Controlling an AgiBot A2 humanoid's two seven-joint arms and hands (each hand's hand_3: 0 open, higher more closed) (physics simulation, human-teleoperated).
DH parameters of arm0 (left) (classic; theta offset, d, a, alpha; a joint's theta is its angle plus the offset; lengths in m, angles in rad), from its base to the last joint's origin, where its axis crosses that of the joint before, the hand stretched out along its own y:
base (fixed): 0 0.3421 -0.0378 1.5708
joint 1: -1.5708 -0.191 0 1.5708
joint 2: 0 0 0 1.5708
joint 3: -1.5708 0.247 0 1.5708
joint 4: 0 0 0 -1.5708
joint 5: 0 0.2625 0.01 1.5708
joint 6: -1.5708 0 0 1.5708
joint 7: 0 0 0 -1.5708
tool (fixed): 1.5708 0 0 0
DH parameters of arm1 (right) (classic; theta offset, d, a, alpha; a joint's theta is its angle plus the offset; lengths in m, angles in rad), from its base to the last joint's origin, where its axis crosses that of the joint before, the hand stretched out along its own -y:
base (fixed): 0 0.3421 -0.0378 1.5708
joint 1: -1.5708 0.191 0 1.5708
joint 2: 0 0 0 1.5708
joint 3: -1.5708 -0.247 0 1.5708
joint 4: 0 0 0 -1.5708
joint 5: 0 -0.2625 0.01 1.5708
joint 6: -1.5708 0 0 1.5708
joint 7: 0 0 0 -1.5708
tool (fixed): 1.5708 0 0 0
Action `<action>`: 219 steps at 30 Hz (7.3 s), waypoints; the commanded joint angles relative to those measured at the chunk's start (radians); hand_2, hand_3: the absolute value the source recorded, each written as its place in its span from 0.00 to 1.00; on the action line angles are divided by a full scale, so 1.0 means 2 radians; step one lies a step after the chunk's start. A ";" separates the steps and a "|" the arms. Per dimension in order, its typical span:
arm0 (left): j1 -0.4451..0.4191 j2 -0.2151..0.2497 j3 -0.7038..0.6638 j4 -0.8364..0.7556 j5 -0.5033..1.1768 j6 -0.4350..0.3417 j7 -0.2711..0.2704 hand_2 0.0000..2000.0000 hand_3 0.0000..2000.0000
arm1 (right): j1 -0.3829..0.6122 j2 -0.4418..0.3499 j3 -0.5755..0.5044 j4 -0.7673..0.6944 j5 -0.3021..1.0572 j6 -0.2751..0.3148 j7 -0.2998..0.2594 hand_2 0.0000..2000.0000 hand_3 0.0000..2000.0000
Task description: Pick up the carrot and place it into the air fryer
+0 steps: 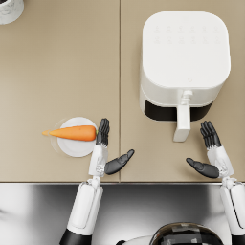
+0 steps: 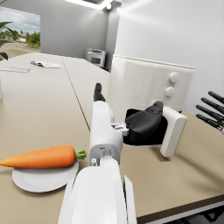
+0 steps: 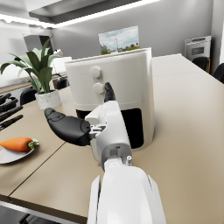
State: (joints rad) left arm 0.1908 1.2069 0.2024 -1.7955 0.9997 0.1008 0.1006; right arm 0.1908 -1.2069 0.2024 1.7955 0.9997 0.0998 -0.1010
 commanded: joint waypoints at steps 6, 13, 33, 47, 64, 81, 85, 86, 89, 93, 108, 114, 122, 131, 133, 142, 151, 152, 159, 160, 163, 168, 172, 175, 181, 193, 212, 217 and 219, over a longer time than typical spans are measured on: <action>0.000 0.000 0.000 0.000 0.000 0.000 0.000 0.00 0.00 | 0.000 0.000 0.000 0.000 0.000 0.000 0.000 0.00 0.00; 0.000 0.000 0.000 0.000 0.000 0.000 0.000 0.00 0.00 | 0.000 0.000 0.000 0.000 0.000 0.000 0.000 0.00 0.00; -0.018 0.009 -0.065 -0.009 0.133 -0.049 -0.049 0.00 0.00 | 0.028 -0.034 0.023 -0.045 0.133 -0.049 0.050 0.00 0.00; 0.030 0.022 -0.153 0.041 0.448 -0.050 -0.050 0.00 0.00 | 0.014 -0.045 0.016 -0.065 0.189 -0.050 0.050 0.00 0.00; 0.097 0.024 -0.148 0.139 0.834 -0.281 -0.142 0.00 0.00 | 0.016 -0.065 -0.006 -0.081 0.190 -0.050 0.050 0.00 0.00; 0.137 0.035 -0.106 0.279 0.983 -0.246 -0.155 0.00 0.00 | 0.023 -0.084 -0.012 -0.087 0.190 -0.050 0.050 0.00 0.00; 0.159 0.038 -0.103 0.330 0.983 -0.223 -0.178 1.00 0.33 | 0.022 -0.087 -0.011 -0.097 0.190 -0.050 0.050 0.00 0.00; 0.163 0.039 -0.103 0.341 0.983 -0.221 -0.182 1.00 0.49 | 0.021 -0.088 -0.012 -0.097 0.190 -0.050 0.050 0.00 0.00; 0.166 0.039 -0.093 0.372 0.983 -0.171 -0.184 1.00 0.98 | 0.021 -0.091 -0.014 -0.097 0.190 -0.050 0.050 0.00 0.00; 0.156 0.040 -0.087 0.358 0.983 -0.071 -0.095 1.00 1.00 | 0.017 -0.093 -0.014 -0.100 0.190 -0.050 0.050 0.00 0.00; 0.149 0.046 -0.096 0.042 0.679 -0.060 -0.050 1.00 1.00 | 0.055 -0.118 0.017 -0.231 0.190 -0.050 0.050 0.00 0.00; 0.155 0.053 -0.079 0.045 0.595 -0.060 -0.049 1.00 1.00 | 0.094 -0.138 0.053 -0.338 0.190 -0.050 0.050 0.00 0.00; 0.154 0.060 -0.051 0.058 0.581 -0.060 -0.049 1.00 1.00 | 0.104 -0.143 0.082 -0.336 0.191 -0.075 0.139 1.00 0.33; 0.203 0.088 0.006 0.119 0.580 -0.060 -0.049 1.00 1.00 | 0.034 -0.089 0.098 -0.159 0.191 -0.097 0.053 1.00 1.00; 0.218 0.096 0.010 0.122 0.580 -0.061 -0.049 1.00 1.00 | 0.000 -0.064 0.097 -0.097 0.191 -0.087 0.051 1.00 1.00; 0.265 0.132 0.085 0.145 0.580 -0.060 -0.049 1.00 1.00 | -0.118 0.069 0.178 0.118 0.192 -0.043 0.048 1.00 1.00; 0.349 0.172 0.234 0.259 0.581 -0.059 -0.049 1.00 1.00 | -0.132 0.109 0.148 0.069 0.191 -0.058 0.048 1.00 1.00; 0.351 0.176 0.243 0.270 0.581 -0.059 -0.049 1.00 1.00 | -0.133 0.110 0.149 0.070 0.191 -0.058 0.047 1.00 1.00; 0.373 0.177 0.305 0.334 0.581 -0.056 -0.050 0.00 0.67 | -0.133 0.112 0.150 0.071 0.191 -0.057 0.046 1.00 1.00; 0.368 0.174 0.301 0.331 0.581 -0.057 -0.049 0.00 0.51 | -0.133 0.112 0.149 0.071 0.191 -0.055 0.046 1.00 1.00; 0.326 0.144 0.267 0.268 0.580 -0.076 -0.050 0.00 0.02 | -0.133 0.113 0.149 0.071 0.191 -0.054 0.047 1.00 1.00; 0.238 0.095 0.145 0.143 0.580 -0.073 -0.051 0.00 0.00 | -0.133 0.113 0.149 0.071 0.191 -0.054 0.047 1.00 1.00; 0.170 0.060 0.062 0.071 0.580 -0.057 -0.050 0.00 0.00 | -0.104 0.054 0.125 0.093 0.191 -0.031 0.043 1.00 1.00; 0.148 0.055 0.006 0.047 0.580 -0.053 -0.050 0.00 0.00 | -0.074 0.004 0.096 0.051 0.191 -0.006 0.043 1.00 1.00; 0.133 0.057 -0.072 0.052 0.580 -0.051 -0.050 0.00 0.00 | -0.012 -0.073 0.051 -0.023 0.192 0.027 0.042 1.00 1.00; 0.136 0.062 -0.110 0.050 0.580 -0.051 -0.050 0.00 0.00 | 0.126 -0.178 -0.017 -0.213 0.195 0.082 0.037 1.00 1.00; 0.113 0.065 -0.120 0.031 0.580 -0.051 -0.050 0.00 0.00 | 0.245 -0.147 0.012 -0.467 0.191 0.198 0.050 1.00 1.00; 0.113 0.065 -0.120 0.031 0.580 -0.051 -0.050 0.00 0.00 | 0.247 -0.146 0.013 -0.469 0.191 0.203 0.051 1.00 1.00; 0.112 0.065 -0.121 0.030 0.580 -0.051 -0.050 0.00 0.00 | 0.247 -0.146 0.013 -0.469 0.190 0.202 0.051 1.00 1.00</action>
State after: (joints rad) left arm 0.4156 1.3365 -0.0388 -1.7346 2.1596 -0.0003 0.0002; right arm 0.6848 -1.4984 0.2287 0.8570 1.3795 0.5044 0.0009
